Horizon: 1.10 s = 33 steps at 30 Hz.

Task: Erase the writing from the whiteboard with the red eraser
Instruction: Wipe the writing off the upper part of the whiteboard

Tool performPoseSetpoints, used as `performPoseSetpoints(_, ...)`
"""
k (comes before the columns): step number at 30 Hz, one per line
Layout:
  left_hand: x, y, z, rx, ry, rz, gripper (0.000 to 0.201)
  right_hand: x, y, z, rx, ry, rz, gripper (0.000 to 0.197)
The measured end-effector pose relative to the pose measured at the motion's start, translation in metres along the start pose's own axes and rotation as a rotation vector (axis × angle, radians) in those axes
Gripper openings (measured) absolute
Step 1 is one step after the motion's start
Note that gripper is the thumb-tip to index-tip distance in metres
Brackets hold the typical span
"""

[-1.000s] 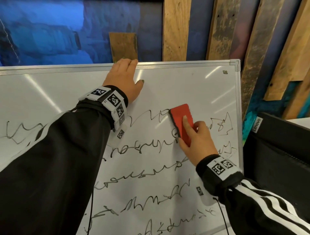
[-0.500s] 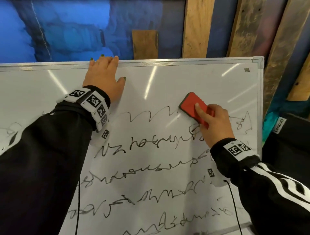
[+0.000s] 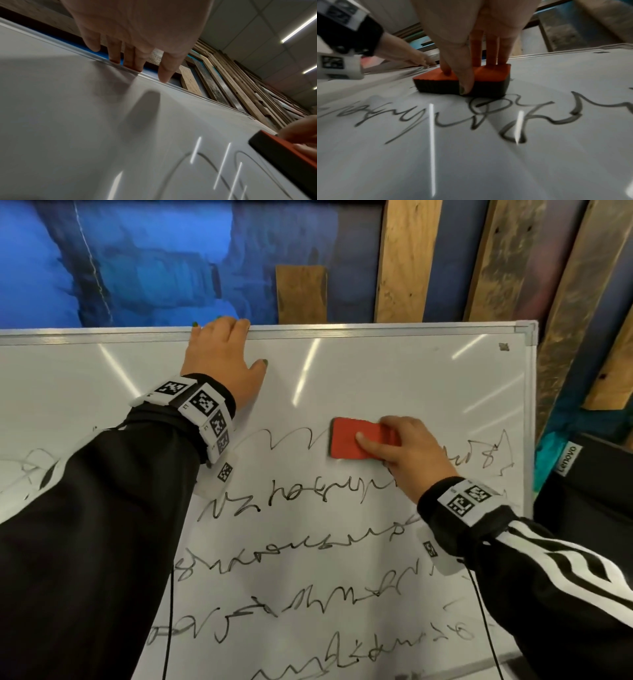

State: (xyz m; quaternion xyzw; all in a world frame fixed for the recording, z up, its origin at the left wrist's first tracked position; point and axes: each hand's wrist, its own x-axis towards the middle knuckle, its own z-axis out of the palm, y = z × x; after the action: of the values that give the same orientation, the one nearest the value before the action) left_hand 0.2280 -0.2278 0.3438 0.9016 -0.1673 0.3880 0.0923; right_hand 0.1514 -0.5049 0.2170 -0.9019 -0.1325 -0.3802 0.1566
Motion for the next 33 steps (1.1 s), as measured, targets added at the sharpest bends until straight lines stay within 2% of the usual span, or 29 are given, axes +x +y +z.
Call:
performPoseSetpoints(2,0.001,-0.003,0.000,0.018,-0.009,0.010,0.060,0.005,0.008,-0.012,0.035,0.073,0.071,0.050)
performPoseSetpoints(6,0.003,-0.004,0.001,0.040,-0.028,0.015,0.061,0.015,0.017,-0.012,-0.073,0.175,0.199,0.049)
performPoseSetpoints(8,0.002,-0.003,0.003,0.023,-0.016,0.008,0.061,0.009,-0.008,-0.003,-0.052,0.157,0.155,0.038)
performPoseSetpoints(9,0.001,-0.002,0.004,0.013,-0.009,0.002,0.061,0.005,-0.015,0.006,-0.018,0.103,0.087,0.031)
performPoseSetpoints(10,0.001,-0.002,0.004,0.010,-0.004,-0.001,0.062,-0.001,-0.026,0.009,-0.022,0.043,-0.035,0.031)
performPoseSetpoints(11,0.000,-0.003,0.004,0.013,-0.001,-0.001,0.062,-0.004,-0.023,0.014,-0.063,0.041,-0.141,0.040)
performPoseSetpoints(12,0.001,-0.004,0.004,0.019,0.000,0.001,0.061,-0.003,-0.018,0.012,-0.069,0.027,-0.136,0.043)
performPoseSetpoints(14,0.002,-0.006,0.003,0.032,-0.005,0.010,0.060,0.006,-0.016,0.002,0.008,0.110,0.005,0.044)
performPoseSetpoints(16,0.003,-0.007,0.003,0.033,-0.013,0.010,0.058,0.011,-0.014,0.002,-0.017,0.177,0.104,0.050)
performPoseSetpoints(17,0.003,-0.007,0.002,0.030,-0.017,0.006,0.058,0.014,-0.012,0.007,0.008,0.161,0.119,0.049)
performPoseSetpoints(22,0.004,-0.007,0.002,0.041,-0.029,0.005,0.059,0.011,-0.031,0.011,0.003,0.055,-0.083,0.045)
performPoseSetpoints(25,0.003,-0.007,0.002,0.046,-0.030,0.005,0.059,0.021,-0.016,0.002,0.087,0.135,0.112,0.043)
performPoseSetpoints(26,0.003,-0.006,0.002,0.044,-0.031,0.006,0.059,0.023,-0.015,0.004,0.057,0.211,0.161,0.042)
performPoseSetpoints(28,0.002,-0.006,0.002,0.038,-0.030,0.006,0.060,0.019,-0.034,0.011,0.074,0.224,0.202,0.043)
performPoseSetpoints(29,0.002,-0.006,0.002,0.036,-0.025,0.007,0.060,0.013,-0.041,0.018,0.057,0.180,0.118,0.045)
performPoseSetpoints(31,0.002,-0.007,0.002,0.037,-0.019,0.010,0.060,-0.001,-0.046,0.028,-0.018,0.054,-0.101,0.036)
performPoseSetpoints(32,0.002,-0.007,0.002,0.041,-0.020,0.013,0.060,-0.001,-0.039,0.025,-0.019,0.050,-0.125,0.033)
performPoseSetpoints(33,0.002,-0.008,0.001,0.045,-0.024,0.016,0.059,0.003,-0.031,0.018,0.013,0.056,-0.044,0.033)
